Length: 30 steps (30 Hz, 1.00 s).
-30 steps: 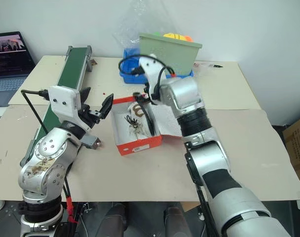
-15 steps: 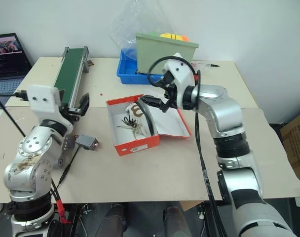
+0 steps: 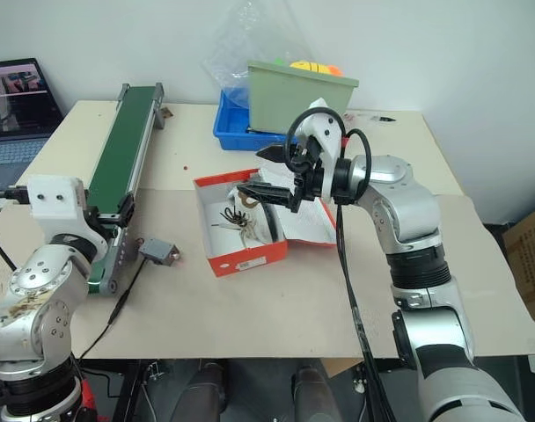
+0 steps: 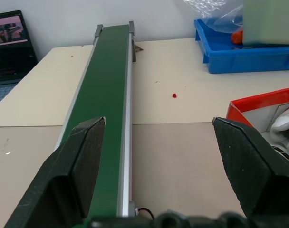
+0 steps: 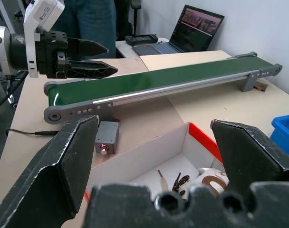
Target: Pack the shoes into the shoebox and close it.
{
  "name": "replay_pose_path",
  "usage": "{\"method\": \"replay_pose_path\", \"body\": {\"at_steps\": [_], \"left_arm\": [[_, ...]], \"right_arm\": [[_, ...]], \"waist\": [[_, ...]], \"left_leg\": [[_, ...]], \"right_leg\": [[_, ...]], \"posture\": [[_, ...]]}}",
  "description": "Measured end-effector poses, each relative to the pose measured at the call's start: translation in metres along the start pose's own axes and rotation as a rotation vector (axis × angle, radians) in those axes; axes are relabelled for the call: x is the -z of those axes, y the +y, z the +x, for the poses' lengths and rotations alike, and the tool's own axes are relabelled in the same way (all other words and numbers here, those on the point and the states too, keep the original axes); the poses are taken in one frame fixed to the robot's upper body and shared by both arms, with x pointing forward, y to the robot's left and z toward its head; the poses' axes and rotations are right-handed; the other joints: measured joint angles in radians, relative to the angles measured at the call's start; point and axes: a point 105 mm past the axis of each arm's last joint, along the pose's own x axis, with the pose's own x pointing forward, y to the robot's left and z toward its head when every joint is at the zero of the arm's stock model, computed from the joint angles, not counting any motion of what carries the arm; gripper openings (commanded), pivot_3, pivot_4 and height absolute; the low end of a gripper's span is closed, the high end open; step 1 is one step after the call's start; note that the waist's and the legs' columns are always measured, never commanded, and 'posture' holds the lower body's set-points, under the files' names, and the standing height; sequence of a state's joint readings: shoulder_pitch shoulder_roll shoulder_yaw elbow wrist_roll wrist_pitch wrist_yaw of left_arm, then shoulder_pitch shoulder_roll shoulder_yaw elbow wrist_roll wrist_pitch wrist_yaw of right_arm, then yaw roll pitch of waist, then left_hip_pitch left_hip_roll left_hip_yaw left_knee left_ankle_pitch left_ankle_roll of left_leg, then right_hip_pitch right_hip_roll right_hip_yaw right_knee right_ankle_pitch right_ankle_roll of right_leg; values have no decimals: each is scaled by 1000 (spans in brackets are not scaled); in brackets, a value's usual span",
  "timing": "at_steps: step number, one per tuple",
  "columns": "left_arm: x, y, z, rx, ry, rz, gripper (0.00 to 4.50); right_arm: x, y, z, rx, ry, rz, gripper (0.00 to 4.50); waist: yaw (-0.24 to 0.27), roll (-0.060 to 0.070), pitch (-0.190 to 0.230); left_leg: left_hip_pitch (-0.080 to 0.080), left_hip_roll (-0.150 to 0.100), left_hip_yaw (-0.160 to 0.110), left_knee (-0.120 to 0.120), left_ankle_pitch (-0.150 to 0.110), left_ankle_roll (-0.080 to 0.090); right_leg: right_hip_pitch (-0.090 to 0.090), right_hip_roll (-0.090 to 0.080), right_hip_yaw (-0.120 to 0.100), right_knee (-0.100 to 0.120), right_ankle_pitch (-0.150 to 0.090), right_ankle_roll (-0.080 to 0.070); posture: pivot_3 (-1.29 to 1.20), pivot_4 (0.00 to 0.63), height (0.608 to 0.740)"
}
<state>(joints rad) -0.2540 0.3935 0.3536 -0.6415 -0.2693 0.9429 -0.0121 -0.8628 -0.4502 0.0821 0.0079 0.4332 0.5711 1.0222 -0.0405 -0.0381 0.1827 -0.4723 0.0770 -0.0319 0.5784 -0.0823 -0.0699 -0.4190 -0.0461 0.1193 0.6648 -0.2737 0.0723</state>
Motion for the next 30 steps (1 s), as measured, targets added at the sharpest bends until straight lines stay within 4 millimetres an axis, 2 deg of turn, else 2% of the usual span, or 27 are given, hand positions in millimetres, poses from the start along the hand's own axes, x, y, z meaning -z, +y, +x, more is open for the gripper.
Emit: {"method": "replay_pose_path", "body": {"at_steps": [5, 13, 30], "left_arm": [[-2, 3, 0, -8, -11, 5, 3838], [-6, 14, 0, -37, -20, 32, 3838], [-8, 17, 2, -52, -26, 50, 3838]], "right_arm": [[16, 2, -4, 18, 9, 35, 4459], [32, -6, -9, 103, 14, 67, 4459], [34, -11, -5, 139, -14, 79, 4459]], "waist": [[-2, 0, 0], [-4, 0, 0], [-3, 0, 0]], "left_leg": [[0, 0, 0, 0, 0, 0], [0, 0, 0, 1, 0, 0], [0, 0, 0, 1, 0, 0]], "right_leg": [[0, 0, 0, 0, 0, 0], [0, 0, 0, 0, 0, 0], [0, 0, 0, 0, 0, 0]], "posture": [[0, 150, 740], [0, 150, 740], [0, 150, 740]]}}
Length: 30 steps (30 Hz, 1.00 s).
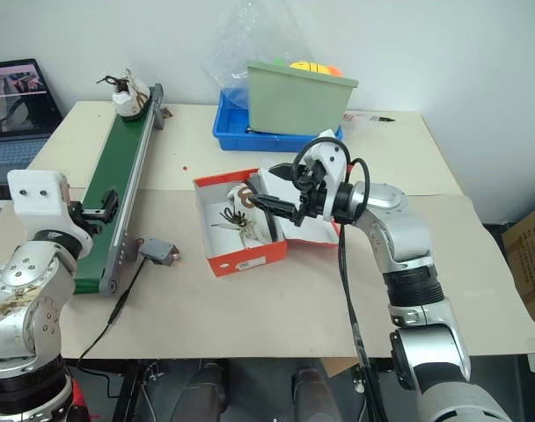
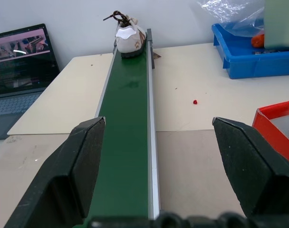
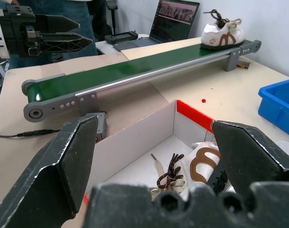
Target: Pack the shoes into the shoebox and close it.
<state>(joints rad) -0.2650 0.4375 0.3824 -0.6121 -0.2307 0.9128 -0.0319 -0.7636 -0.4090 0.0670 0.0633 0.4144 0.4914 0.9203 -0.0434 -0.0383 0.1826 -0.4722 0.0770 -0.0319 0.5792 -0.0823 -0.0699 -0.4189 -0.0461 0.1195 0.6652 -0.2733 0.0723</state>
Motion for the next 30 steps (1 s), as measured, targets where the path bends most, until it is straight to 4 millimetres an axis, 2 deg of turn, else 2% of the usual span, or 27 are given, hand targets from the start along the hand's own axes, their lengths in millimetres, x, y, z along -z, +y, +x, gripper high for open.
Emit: {"method": "replay_pose_path", "body": {"at_steps": [3, 6, 10, 17, 25, 30], "left_arm": [[-2, 6, 1, -19, -12, 12, 3838], [0, 22, 1, -68, -14, 42, 3838], [13, 43, 0, -101, -27, 51, 3838], [49, 48, -1, -46, -48, -55, 3838], [77, 58, 2, -12, -41, -114, 3838], [88, 59, 7, 14, -26, -150, 3838]], "right_arm": [[1, 2, 3, 2, -10, 8, 4459], [2, 4, 3, 5, -13, 12, 4459], [4, 7, 5, 7, -16, 27, 4459], [2, 10, 6, -1, -17, 26, 4459], [1, 11, 6, -4, -15, 26, 4459], [0, 13, 6, -6, -15, 21, 4459]], "waist": [[-1, 0, 0], [-2, 0, 0], [-1, 0, 0], [3, -2, -1], [1, -2, -1], [2, -2, -2]], "left_leg": [[0, 0, 0, 0, 0, 0], [0, 0, 0, 0, 0, 0], [0, 0, 0, 0, 0, 0], [0, 0, 0, 0, 0, 0], [0, 0, 0, 0, 0, 0], [0, 0, 0, 0, 0, 0]], "right_leg": [[0, 0, 0, 0, 0, 0], [0, 0, 0, 0, 0, 0], [0, 0, 0, 0, 0, 0], [0, 0, 0, 0, 0, 0], [0, 0, 0, 0, 0, 0], [0, 0, 0, 0, 0, 0]], "posture": [[0, 150, 740], [0, 150, 740], [0, 150, 740], [0, 150, 740], [0, 150, 740], [0, 150, 740]]}}
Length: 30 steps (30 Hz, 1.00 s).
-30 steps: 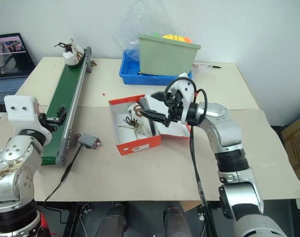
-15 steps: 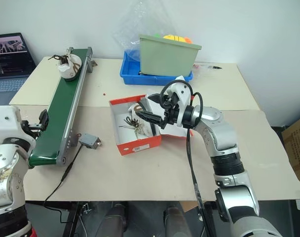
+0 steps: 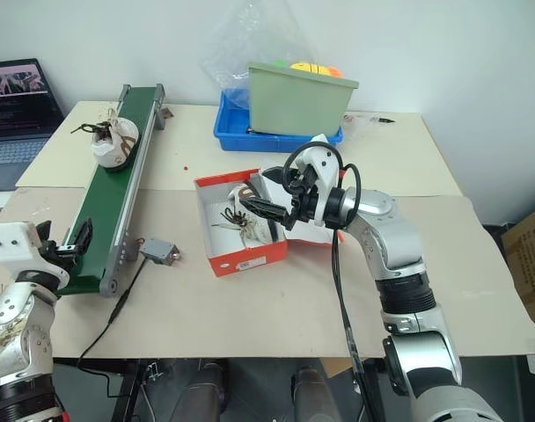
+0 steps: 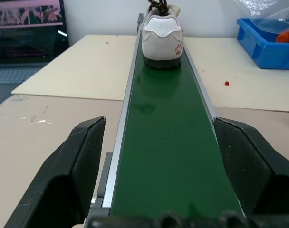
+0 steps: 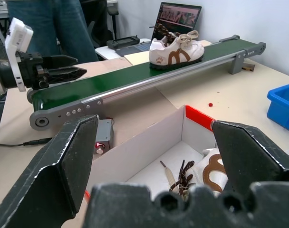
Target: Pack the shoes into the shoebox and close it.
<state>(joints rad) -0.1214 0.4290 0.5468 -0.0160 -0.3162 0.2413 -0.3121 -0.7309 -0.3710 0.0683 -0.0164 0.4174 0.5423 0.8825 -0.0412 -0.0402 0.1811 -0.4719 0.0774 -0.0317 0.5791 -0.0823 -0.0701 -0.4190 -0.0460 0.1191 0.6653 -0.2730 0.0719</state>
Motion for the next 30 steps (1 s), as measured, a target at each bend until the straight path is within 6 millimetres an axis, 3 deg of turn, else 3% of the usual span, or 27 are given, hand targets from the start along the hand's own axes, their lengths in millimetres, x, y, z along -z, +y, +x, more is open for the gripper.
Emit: {"method": "replay_pose_path", "body": {"at_steps": [6, 28, 30], "left_arm": [[-1, -9, 10, 41, -13, -1, 3838], [10, -9, 22, 47, 19, -18, 3838], [10, -9, 23, 49, 20, -22, 3450]], "right_arm": [[0, 1, 0, 3, 7, 1, 4459], [3, -2, -6, 23, 27, -4, 4459], [3, -2, -7, 25, 30, -6, 4500]], "waist": [[1, 0, 0], [-1, 0, 0], [0, 0, 0]], "left_leg": [[0, 0, 0, 0, 0, 0], [0, 0, 0, 0, 0, 0], [0, 0, 0, 0, 0, 0]], "right_leg": [[0, 0, 0, 0, 0, 0], [0, 0, 0, 0, 0, 0], [0, 0, 0, 0, 0, 0]], "posture": [[0, 150, 740], [0, 150, 740], [0, 150, 740]]}}
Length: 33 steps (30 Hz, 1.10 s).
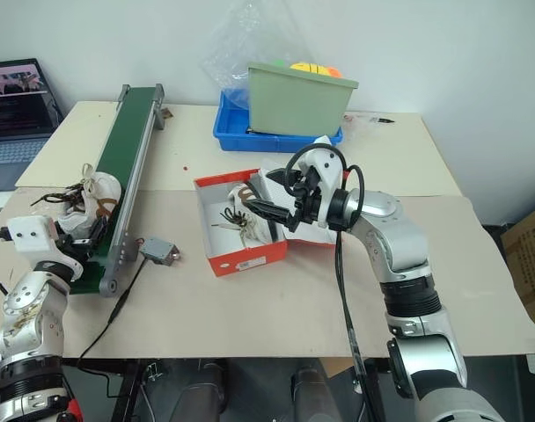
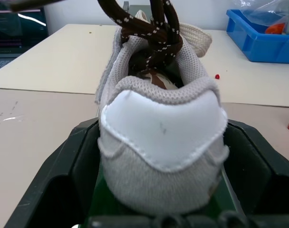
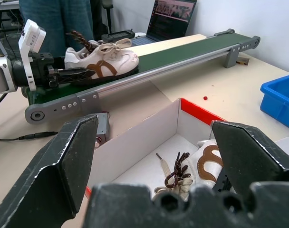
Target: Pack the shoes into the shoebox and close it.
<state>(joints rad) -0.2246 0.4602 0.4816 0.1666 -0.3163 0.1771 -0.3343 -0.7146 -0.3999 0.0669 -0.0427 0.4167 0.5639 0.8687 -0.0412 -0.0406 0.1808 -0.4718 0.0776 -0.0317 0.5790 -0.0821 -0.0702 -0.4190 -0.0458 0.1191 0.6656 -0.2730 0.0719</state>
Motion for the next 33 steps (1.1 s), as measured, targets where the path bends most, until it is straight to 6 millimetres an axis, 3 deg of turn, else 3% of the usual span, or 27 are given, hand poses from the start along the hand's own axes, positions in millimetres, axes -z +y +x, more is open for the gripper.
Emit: {"method": "replay_pose_path", "body": {"at_steps": [5, 10, 12, 15, 19, 21, 26, 29, 33], "left_arm": [[-2, -3, 2, 11, -10, -14, 2245], [-6, -10, 6, 23, -25, -41, 1847], [-17, -21, 10, 54, -54, -35, 1847], [-53, -51, 19, 135, -152, -6, 1847], [-121, -121, 15, 340, -359, 1, 1847], [-127, -148, 7, 418, -375, -32, 1847], [-122, -202, -7, 560, -326, -119, 1847], [-124, -214, -14, 606, -325, -134, 1847], [-123, -216, -14, 608, -321, -142, 1847]], "right_arm": [[0, -1, -2, 5, 6, -6, 4500], [0, -3, -3, 11, 11, -10, 4500], [0, -3, -3, 15, 12, -7, 4500], [-4, -6, -2, 35, -17, 91, 4500], [-21, -28, 2, 104, -86, 370, 4500], [-24, -42, -1, 157, -96, 484, 4500], [-19, -64, -5, 245, -143, 727, 4500], [-28, -67, -6, 251, -171, 739, 4500], [-31, -66, -4, 257, -158, 720, 4500]], "waist": [[5, 0, 0], [5, 0, 0], [5, 0, 0], [10, 0, 0], [11, 0, 0], [10, 0, 0], [-3, 0, 0], [-6, 0, 0], [-6, 0, 0]], "left_leg": [[0, 0, 0, 0, 0, 0], [0, 0, 0, 0, 0, 0], [-1, 0, 0, 0, 0, 0], [-1, 0, 0, 0, 1, -1], [-1, 0, 0, 2, 1, -1], [0, 0, 0, 2, 0, -1], [-1, 0, 0, 2, 1, 0], [-1, 0, 0, 2, 1, 0], [-1, 0, 0, 3, 1, 0]], "right_leg": [[0, 0, 0, 0, 0, 0], [0, 0, 0, 0, 0, 0], [0, 0, 0, 0, 0, 0], [0, 0, 0, 0, 1, 0], [2, 0, 0, -1, 2, 2], [2, 0, 0, -1, 2, 2], [1, 0, 1, 0, 2, 2], [0, 1, 2, 0, 2, 2], [1, 1, 2, 0, 2, 2]], "posture": [[0, 150, 740], [0, 150, 740], [0, 150, 740], [0, 150, 740], [0, 150, 740], [0, 150, 740], [0, 150, 740], [0, 150, 740], [0, 150, 740]]}}
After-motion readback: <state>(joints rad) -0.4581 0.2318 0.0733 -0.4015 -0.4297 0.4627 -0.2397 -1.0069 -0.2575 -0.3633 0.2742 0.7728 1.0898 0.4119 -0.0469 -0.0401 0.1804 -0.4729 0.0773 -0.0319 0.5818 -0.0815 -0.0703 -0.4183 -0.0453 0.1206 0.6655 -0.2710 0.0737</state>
